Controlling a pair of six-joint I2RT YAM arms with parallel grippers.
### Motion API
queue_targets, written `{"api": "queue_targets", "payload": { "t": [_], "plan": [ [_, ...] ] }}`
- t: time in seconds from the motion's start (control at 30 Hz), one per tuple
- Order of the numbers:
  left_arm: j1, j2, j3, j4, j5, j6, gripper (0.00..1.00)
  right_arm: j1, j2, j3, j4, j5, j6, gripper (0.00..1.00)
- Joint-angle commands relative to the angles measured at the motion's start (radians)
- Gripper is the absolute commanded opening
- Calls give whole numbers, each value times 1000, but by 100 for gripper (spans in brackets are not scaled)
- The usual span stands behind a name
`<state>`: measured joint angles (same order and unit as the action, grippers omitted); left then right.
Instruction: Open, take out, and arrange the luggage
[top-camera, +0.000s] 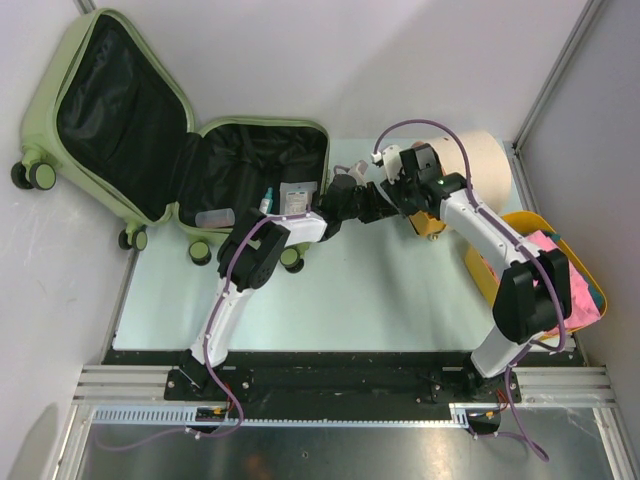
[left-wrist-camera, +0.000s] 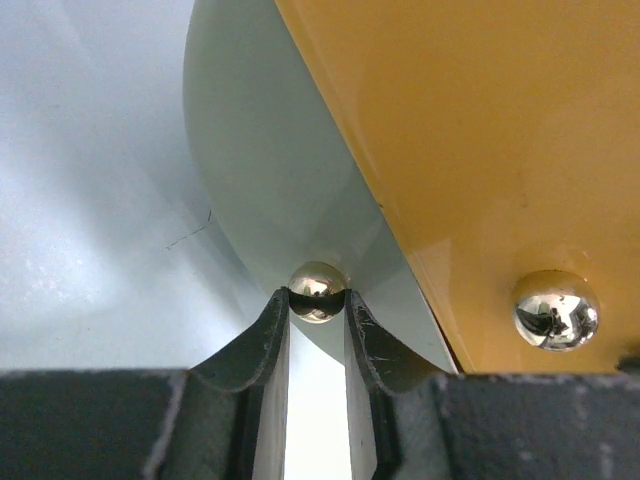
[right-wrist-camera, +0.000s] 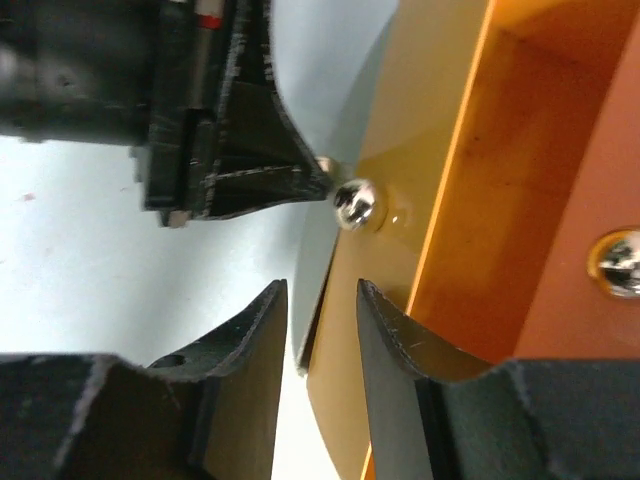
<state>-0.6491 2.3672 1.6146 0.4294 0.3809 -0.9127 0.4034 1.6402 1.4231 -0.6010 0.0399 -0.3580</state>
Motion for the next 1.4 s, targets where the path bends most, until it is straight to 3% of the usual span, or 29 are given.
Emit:
{"api": "queue_targets", "payload": {
  "t": [0.0,0.4,1.0,1.03,1.17,1.23,1.37],
  "plan": [
    [22,-13,28,22,-37,26,0,-18,15,11,67,228,-91,38],
    [25,-54,-12,12,-56,61,0,-43,23,2,110,316,-177,44],
    [42,-167,-174,11,-85,75,2,-78,18,2,89,265,-139,45],
    [42,-172,-176,9,-76,81,18,-78,15,2,92,261,-136,45],
    [42,-204,-173,8,-69,107,66,-71,-2,4,99,203,-111,48],
    [42,-239,-177,3,-66,116,75,-66,-14,5,109,187,-105,52],
    [40,-327,-205,2,-45,144,77,-57,-42,8,147,147,-64,57]
  ]
}}
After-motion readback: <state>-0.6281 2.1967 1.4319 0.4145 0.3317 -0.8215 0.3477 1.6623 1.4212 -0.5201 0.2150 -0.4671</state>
